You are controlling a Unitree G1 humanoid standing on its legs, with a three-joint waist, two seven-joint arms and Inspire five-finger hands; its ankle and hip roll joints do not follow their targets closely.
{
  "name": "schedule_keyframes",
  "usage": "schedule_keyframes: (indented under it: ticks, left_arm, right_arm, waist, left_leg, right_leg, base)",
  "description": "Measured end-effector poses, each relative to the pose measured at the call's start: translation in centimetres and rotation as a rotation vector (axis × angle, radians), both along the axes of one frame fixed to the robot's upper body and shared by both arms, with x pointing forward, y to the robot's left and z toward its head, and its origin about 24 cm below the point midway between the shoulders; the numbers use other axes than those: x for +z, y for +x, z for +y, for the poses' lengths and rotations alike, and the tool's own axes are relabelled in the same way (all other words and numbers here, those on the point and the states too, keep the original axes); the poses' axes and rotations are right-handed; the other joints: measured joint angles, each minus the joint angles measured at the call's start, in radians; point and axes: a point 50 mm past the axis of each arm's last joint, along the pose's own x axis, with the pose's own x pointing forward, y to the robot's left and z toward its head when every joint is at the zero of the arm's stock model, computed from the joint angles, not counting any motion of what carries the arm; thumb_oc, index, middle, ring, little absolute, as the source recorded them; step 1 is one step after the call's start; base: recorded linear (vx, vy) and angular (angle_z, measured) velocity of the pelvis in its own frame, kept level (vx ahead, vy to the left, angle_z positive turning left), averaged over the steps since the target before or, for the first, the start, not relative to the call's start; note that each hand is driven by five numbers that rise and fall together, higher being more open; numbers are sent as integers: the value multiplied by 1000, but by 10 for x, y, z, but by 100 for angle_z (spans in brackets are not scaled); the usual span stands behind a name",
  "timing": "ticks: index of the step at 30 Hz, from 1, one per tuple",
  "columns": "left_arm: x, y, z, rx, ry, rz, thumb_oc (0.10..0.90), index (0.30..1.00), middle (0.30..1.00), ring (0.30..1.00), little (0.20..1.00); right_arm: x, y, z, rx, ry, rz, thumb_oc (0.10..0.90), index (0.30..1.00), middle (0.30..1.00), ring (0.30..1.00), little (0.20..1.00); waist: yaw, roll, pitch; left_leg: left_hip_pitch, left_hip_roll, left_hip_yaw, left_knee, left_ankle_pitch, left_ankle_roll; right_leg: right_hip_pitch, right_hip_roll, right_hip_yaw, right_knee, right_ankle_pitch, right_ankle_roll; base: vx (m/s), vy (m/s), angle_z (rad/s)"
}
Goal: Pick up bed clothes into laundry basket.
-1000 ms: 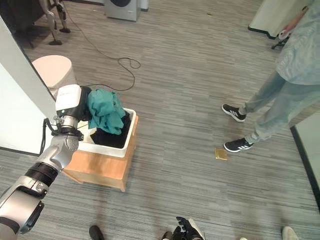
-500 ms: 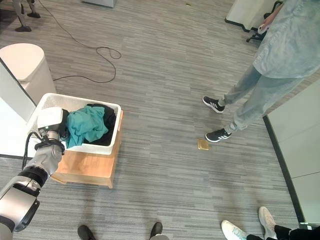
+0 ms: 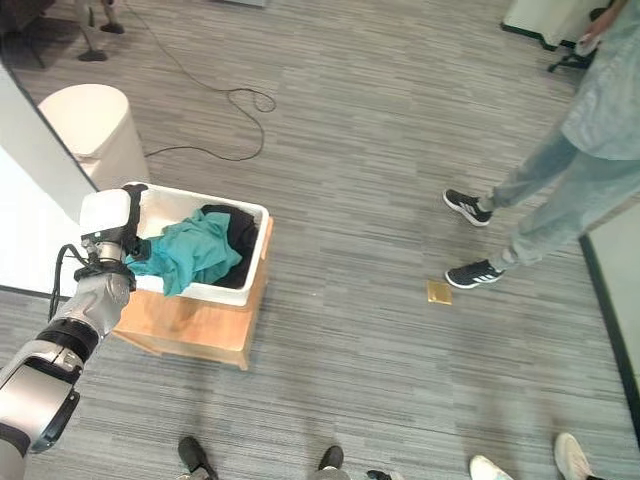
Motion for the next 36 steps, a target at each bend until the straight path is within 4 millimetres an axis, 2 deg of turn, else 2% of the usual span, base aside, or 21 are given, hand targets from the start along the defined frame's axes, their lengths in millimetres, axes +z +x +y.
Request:
schedule_keyframes:
  ticks: [2,9,11,12,13,14,15,16,18,21,24,25,27,29,30,31,32,33,34,35,36]
  left_arm:
    - [10,0,1,-12,12,-34,800,900,900,900,900]
    - [79,-14,3,-102,-62,-335,800,900,900,900,900]
    - [87,-18,-13,-145,-180,-458,800,900,900,900,900]
    - [81,-20,-25,-184,-251,-482,800,900,900,900,900]
    - [77,-22,-29,-208,-271,-474,800,900,900,900,900]
    - [77,-24,-28,-207,-289,-487,800,900,900,900,900]
    - [74,-27,-24,-192,-297,-496,800,900,900,900,900]
    - [64,-33,-19,-168,-327,-486,800,900,900,900,900]
    - [34,-50,-19,-153,-377,-427,800,900,900,900,900]
    - [-6,-73,-11,-66,-464,-360,800,900,900,900,900]
    - [-44,-102,12,83,-491,-265,800,900,900,900,900]
    - [-56,-111,16,117,-506,-239,800,900,900,900,900]
    - [-82,-130,21,201,-546,-166,800,900,900,900,900]
    - [-108,-149,22,259,-593,-76,800,900,900,900,900]
    - [-136,-171,19,338,-649,11,800,900,900,900,900]
    - [-147,-179,16,368,-678,44,800,900,900,900,900]
    - [-158,-191,17,430,-731,68,800,900,900,900,900]
    - [-157,-197,30,467,-754,60,800,900,900,900,900]
    - [-169,-207,40,540,-835,90,800,900,900,900,900]
    - [-182,-219,40,586,-894,134,800,900,900,900,900]
    - [-193,-229,36,609,-956,184,800,900,900,900,900]
  right_arm:
    - [0,-1,-1,11,2,10,800,900,900,900,900]
    - [0,-4,-3,38,-8,39,800,900,900,900,900]
    - [3,0,-10,25,-26,23,800,900,900,900,900]
    - [6,2,-21,33,-54,21,800,900,900,900,900]
    - [8,9,-22,56,-61,5,800,900,900,900,900]
    - [8,16,-17,91,-53,-6,800,900,900,900,900]
    - [8,23,-11,106,-40,-21,800,900,900,900,900]
    - [9,32,-8,126,-39,-40,800,900,900,900,900]
    - [14,41,-10,227,-71,-41,800,900,900,900,900]
    - [19,50,-8,284,-61,-68,800,900,900,900,900]
    - [34,94,20,322,20,-234,800,900,900,900,900]
    - [42,113,32,343,46,-297,800,900,900,900,900]
    - [64,146,60,416,105,-439,800,900,900,900,900]
    - [76,161,74,474,134,-513,800,900,900,900,900]
    - [85,169,80,526,145,-551,800,900,900,900,900]
    - [89,171,81,543,147,-564,800,900,900,900,900]
    - [94,175,85,575,163,-588,800,900,900,900,900]
    - [100,179,98,588,198,-620,800,900,900,900,900]
    - [102,175,101,587,225,-636,800,900,900,900,900]
    - [93,166,98,564,229,-604,800,900,900,900,900]
    - [86,161,87,510,202,-587,800,900,900,900,900]
  waist:
    - [13,0,0]
    - [70,4,7]
    - [68,38,23]
    - [52,84,46]
    - [50,93,46]
    - [71,74,43]
    - [87,50,36]
    - [85,57,38]
    - [151,80,27]
    - [218,82,21]
    - [251,89,16]
    - [254,94,16]
    - [237,97,12]
    - [221,103,9]
    - [201,145,10]
    - [191,169,8]
    - [183,180,-3]
    - [199,79,-2]
    - [179,44,-19]
    - [168,36,-54]
    - [144,25,-66]
  left_leg:
    - [4,-2,-8,0,0,0]
    - [11,-16,-60,0,0,0]
    - [-4,-29,-133,1,-11,22]
    - [-2,-24,-204,0,-13,53]
    - [2,-20,-237,0,-17,59]
    - [0,-32,-276,0,-8,49]
    - [-7,-49,-294,0,9,33]
    - [-11,-56,-318,0,18,27]
    - [-11,-40,-345,0,33,28]
    - [-30,-22,-405,0,47,3]
    - [-57,-13,-445,0,66,-14]
    - [-79,9,-391,-5,52,-11]
    - [-85,60,-55,2,9,65]
    - [-62,88,123,27,-24,117]
    - [-10,89,240,-1,-66,200]
    - [-12,101,269,3,-98,201]
    - [-26,128,324,28,-137,158]
    - [-39,110,419,125,-177,147]
    - [-61,208,446,385,-197,153]
    - [-46,263,483,485,-207,104]
    - [10,259,519,483,-210,115]
  right_leg:
    - [10,-1,-7,0,0,0]
    - [54,3,-30,2,0,0]
    - [65,0,28,59,-16,-10]
    - [49,-15,181,180,-46,-33]
    - [40,-3,329,179,-141,47]
    - [49,24,427,91,-153,62]
    - [62,51,436,-13,-131,42]
    - [75,65,414,-11,-113,22]
    - [105,94,357,-7,-121,22]
    - [131,125,284,-13,-148,2]
    - [148,152,240,-6,-153,-4]
    - [151,154,201,-6,-149,-10]
    - [168,151,111,5,-143,-18]
    - [190,133,56,35,-144,-21]
    - [174,108,4,176,-188,-46]
    - [159,122,-4,203,-233,-78]
    - [111,173,0,161,-275,-113]
    - [58,115,-11,76,-247,-177]
    - [108,87,-102,64,-157,-92]
    - [138,88,-157,54,-150,-84]
    - [203,70,-225,57,-140,-51]
  base:
    - [-34,6,14]
    - [-27,7,22]
    - [113,99,91]
    - [44,-17,123]
    - [28,-76,127]
    - [-56,-179,93]
    - [-79,-207,90]
    - [-80,-233,80]
    - [-92,-171,72]
    - [-171,-97,71]
    - [-298,75,53]
    - [-366,124,73]
    - [-338,28,121]
    - [-331,-32,138]
    - [-312,-25,126]
    - [-322,-15,152]
    - [-294,-4,110]
    - [-240,88,169]
    - [-156,170,155]
    - [-61,207,208]
    - [-10,208,212]
